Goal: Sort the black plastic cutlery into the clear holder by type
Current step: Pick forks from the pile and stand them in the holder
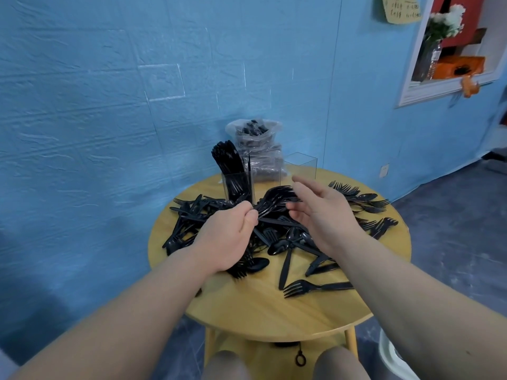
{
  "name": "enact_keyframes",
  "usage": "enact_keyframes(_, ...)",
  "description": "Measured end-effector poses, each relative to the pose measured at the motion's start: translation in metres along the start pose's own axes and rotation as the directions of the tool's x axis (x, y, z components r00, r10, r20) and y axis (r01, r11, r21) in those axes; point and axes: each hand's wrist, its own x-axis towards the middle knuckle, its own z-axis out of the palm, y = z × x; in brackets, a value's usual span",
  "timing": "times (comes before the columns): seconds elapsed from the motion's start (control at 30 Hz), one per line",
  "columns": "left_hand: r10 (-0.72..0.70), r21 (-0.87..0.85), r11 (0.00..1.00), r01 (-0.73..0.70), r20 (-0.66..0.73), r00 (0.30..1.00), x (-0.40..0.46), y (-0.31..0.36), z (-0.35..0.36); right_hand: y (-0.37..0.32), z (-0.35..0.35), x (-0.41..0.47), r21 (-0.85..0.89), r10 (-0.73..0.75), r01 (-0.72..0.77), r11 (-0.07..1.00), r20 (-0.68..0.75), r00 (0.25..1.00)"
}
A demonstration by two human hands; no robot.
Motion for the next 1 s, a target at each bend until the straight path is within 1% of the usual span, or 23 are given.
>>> enact_keyframes(0.07, -0.024, -0.026, 0.999, 0.025, 0.026, 0.999, 0.001, -0.003, -0.001, -0.001, -0.006, -0.001, -0.096, -0.033, 0.039, 0.995, 0.063, 0.997)
enact_keyframes(0.1, -0.031, -0.041, 0.999, 0.032, 0.031, 0.999, 0.001, -0.004, -0.001, -0.001, -0.009, -0.001, -0.213, -0.060, 0.080, 0.974, 0.097, 0.993)
enact_keyframes(0.13, -0.035, -0.061, 0.997, 0.037, 0.032, 0.999, 0.002, -0.004, -0.002, -0.001, -0.010, -0.001, -0.370, -0.097, 0.140, 0.918, 0.132, 0.986)
enact_keyframes(0.17, -0.039, -0.086, 0.995, 0.042, 0.030, 0.999, 0.003, -0.003, -0.002, 0.001, -0.011, 0.002, -0.521, -0.133, 0.199, 0.830, 0.162, 0.978)
enact_keyframes(0.2, -0.044, -0.110, 0.993, 0.048, 0.031, 0.999, 0.004, -0.003, -0.002, 0.003, -0.011, 0.003, -0.616, -0.163, 0.238, 0.751, 0.176, 0.971)
enact_keyframes(0.23, -0.047, -0.129, 0.990, 0.051, 0.034, 0.998, 0.006, -0.002, -0.003, 0.005, -0.011, 0.005, -0.654, -0.186, 0.250, 0.714, 0.166, 0.968)
enact_keyframes(0.3, -0.031, -0.126, 0.991, 0.037, 0.050, 0.998, 0.007, 0.000, -0.005, 0.006, -0.011, 0.008, -0.625, -0.216, 0.240, 0.743, 0.116, 0.970)
enact_keyframes(0.37, 0.000, -0.036, 0.999, 0.003, 0.089, 0.996, 0.008, -0.001, -0.006, 0.004, -0.011, 0.010, -0.579, -0.209, 0.215, 0.787, 0.079, 0.975)
enact_keyframes(0.4, 0.015, 0.013, 1.000, -0.016, 0.112, 0.994, 0.009, -0.001, -0.007, 0.003, -0.010, 0.010, -0.575, -0.203, 0.210, 0.791, 0.078, 0.976)
enact_keyframes(0.43, 0.029, 0.046, 0.998, -0.035, 0.131, 0.991, 0.010, -0.001, -0.006, 0.003, -0.009, 0.011, -0.590, -0.206, 0.215, 0.778, 0.084, 0.975)
enact_keyframes(0.53, 0.055, 0.117, 0.990, -0.077, 0.176, 0.983, 0.016, -0.001, -0.003, 0.003, -0.007, 0.013, -0.684, -0.235, 0.255, 0.684, 0.125, 0.964)
enact_keyframes(0.57, 0.051, 0.137, 0.987, -0.078, 0.189, 0.981, 0.018, -0.001, -0.002, 0.003, -0.007, 0.014, -0.699, -0.233, 0.260, 0.666, 0.135, 0.963)
enact_keyframes(0.6, 0.043, 0.149, 0.986, -0.073, 0.196, 0.980, 0.021, -0.002, -0.002, 0.002, -0.007, 0.014, -0.691, -0.224, 0.257, 0.675, 0.140, 0.964)
enact_keyframes(0.63, 0.037, 0.156, 0.985, -0.068, 0.195, 0.980, 0.023, -0.003, -0.002, 0.002, -0.008, 0.015, -0.659, -0.209, 0.243, 0.712, 0.131, 0.969)
enact_keyframes(0.67, 0.034, 0.168, 0.984, -0.066, 0.189, 0.981, 0.027, -0.003, -0.002, 0.002, -0.009, 0.016, -0.590, -0.191, 0.217, 0.778, 0.108, 0.976)
enact_keyframes(0.73, 0.052, 0.191, 0.978, -0.083, 0.162, 0.985, 0.035, -0.002, -0.003, -0.001, -0.009, 0.018, -0.365, -0.164, 0.173, 0.915, 0.055, 0.985)
enact_keyframes(0.77, 0.069, 0.202, 0.975, -0.097, 0.140, 0.988, 0.040, -0.001, -0.002, -0.003, -0.008, 0.020, -0.282, -0.173, 0.176, 0.943, 0.034, 0.984)
enact_keyframes(0.8, 0.088, 0.211, 0.971, -0.110, 0.112, 0.990, 0.045, 0.000, -0.002, -0.005, -0.009, 0.023, -0.253, -0.193, 0.192, 0.948, 0.021, 0.981)
enact_keyframes(0.83, 0.110, 0.205, 0.971, -0.123, 0.070, 0.991, 0.051, 0.000, -0.001, -0.007, -0.009, 0.027, -0.280, -0.228, 0.223, 0.934, 0.013, 0.974)
enact_keyframes(0.9, 0.139, 0.203, 0.970, -0.132, -0.020, 0.990, 0.065, -0.003, 0.001, -0.015, -0.012, 0.040, -0.402, -0.344, 0.310, 0.862, -0.013, 0.939)
enact_keyframes(1.0, 0.116, 0.296, 0.951, -0.093, -0.063, 0.991, 0.088, -0.017, 0.008, -0.030, -0.021, 0.071, -0.541, -0.544, 0.420, 0.729, -0.084, 0.835)
